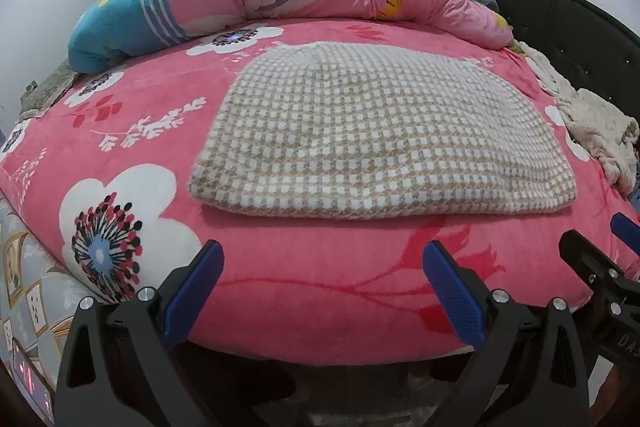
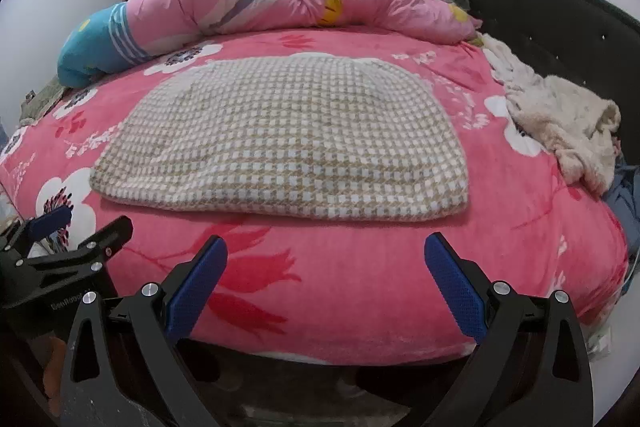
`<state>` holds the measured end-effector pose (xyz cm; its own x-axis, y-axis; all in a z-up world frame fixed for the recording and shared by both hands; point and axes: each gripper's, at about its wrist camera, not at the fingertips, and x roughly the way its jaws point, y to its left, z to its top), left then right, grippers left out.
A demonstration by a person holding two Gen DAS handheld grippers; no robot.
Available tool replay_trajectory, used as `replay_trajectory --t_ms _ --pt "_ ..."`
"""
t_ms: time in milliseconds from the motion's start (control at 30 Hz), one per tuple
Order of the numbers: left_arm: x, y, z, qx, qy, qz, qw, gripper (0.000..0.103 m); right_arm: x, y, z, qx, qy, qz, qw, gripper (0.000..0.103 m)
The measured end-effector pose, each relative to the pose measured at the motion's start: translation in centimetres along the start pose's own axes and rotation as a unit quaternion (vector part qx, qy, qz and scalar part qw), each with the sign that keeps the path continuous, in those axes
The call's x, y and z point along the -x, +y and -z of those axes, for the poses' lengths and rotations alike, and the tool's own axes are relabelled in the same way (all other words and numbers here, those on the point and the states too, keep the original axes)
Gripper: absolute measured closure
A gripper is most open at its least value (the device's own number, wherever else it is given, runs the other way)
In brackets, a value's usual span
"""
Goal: Fold large clothes
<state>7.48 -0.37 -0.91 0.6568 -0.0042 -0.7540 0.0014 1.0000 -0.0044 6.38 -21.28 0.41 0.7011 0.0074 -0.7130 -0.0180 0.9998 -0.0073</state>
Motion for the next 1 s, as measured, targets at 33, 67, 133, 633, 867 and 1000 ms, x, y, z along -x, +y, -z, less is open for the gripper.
replay_trajectory --t_ms 33,67,133,633,867,1000 --pt "0.0 -0.1 0.0 -0.001 0.000 0.000 1.0000 0.005 0.0 0.0 0.0 -0.002 0.001 -0.001 1.000 0.008" --pt "0.0 -0.2 0.1 -0.001 0.001 0.001 1.0000 0.005 0.0 0.0 0.0 -0.004 0.002 -0.002 1.000 0.008" --pt "0.0 -0.3 0.1 -0.003 0.002 0.001 1.0000 0.005 -0.1 0.0 0.0 -0.005 0.004 -0.003 1.000 0.008" --pt "-0.3 -1.0 0.2 -0.011 0.012 0.002 0.9999 0.005 -0.5 0.3 0.2 -0.005 0.012 -0.010 1.000 0.008" --pt "-0.3 -1.5 0.3 -0.014 0.017 0.001 0.9997 0.005 -0.9 0.7 0.3 -0.002 0.015 -0.011 1.000 0.008" --pt "-0.4 -1.4 0.3 -0.013 0.019 0.001 0.9997 0.005 -1.1 0.7 0.3 -0.002 0.018 -0.010 1.000 0.008"
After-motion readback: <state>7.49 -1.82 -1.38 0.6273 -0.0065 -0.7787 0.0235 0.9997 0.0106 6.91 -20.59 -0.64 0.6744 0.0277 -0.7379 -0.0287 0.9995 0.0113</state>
